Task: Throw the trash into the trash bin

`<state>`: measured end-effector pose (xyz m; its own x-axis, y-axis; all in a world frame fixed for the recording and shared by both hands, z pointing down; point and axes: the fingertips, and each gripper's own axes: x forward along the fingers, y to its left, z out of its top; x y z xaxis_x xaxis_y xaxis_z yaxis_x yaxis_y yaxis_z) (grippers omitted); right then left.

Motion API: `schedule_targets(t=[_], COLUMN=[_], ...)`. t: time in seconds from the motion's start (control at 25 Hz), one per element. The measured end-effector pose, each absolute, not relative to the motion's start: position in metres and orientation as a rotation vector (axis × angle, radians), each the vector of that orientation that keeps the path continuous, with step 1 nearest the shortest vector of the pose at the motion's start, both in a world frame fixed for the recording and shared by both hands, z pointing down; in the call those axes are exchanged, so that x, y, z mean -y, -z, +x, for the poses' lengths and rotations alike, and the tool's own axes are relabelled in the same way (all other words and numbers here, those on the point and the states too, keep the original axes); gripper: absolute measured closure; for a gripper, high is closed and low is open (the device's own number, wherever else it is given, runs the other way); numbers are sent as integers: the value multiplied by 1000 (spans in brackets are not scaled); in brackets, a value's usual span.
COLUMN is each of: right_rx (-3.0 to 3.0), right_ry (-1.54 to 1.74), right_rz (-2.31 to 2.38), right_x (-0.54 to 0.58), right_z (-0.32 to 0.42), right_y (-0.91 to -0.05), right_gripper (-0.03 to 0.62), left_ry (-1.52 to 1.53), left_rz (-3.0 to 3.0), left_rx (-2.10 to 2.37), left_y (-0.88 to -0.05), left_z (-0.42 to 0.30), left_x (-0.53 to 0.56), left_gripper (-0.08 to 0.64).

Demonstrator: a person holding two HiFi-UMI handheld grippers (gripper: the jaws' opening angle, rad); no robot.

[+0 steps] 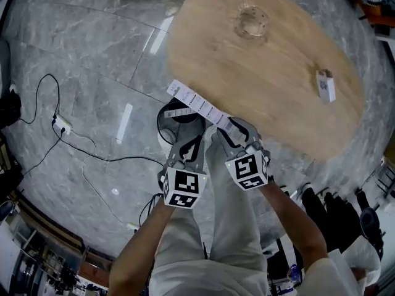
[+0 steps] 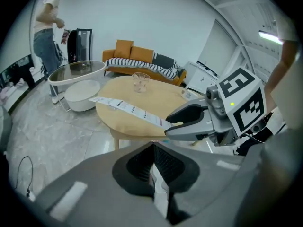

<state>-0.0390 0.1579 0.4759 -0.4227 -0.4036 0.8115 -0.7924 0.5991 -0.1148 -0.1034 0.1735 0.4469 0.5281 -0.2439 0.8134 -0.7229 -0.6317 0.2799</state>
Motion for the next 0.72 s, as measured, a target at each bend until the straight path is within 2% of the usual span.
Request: schedule_targets(t=[0.32, 0.72], right_rx=[2003, 1841], right_ry=[-610, -676], right_rz=[793, 637], right_x=[-195, -246], right_z=[-81, -96], right_y=[-514, -594], right_gripper=[407, 406], left_ry=[-1013, -1000], left_rz=[2087, 2032], left_rx=[839, 853], left_y=[-468, -499], left_z=[-158, -192], left_x=[-194, -221], left_gripper=[560, 560])
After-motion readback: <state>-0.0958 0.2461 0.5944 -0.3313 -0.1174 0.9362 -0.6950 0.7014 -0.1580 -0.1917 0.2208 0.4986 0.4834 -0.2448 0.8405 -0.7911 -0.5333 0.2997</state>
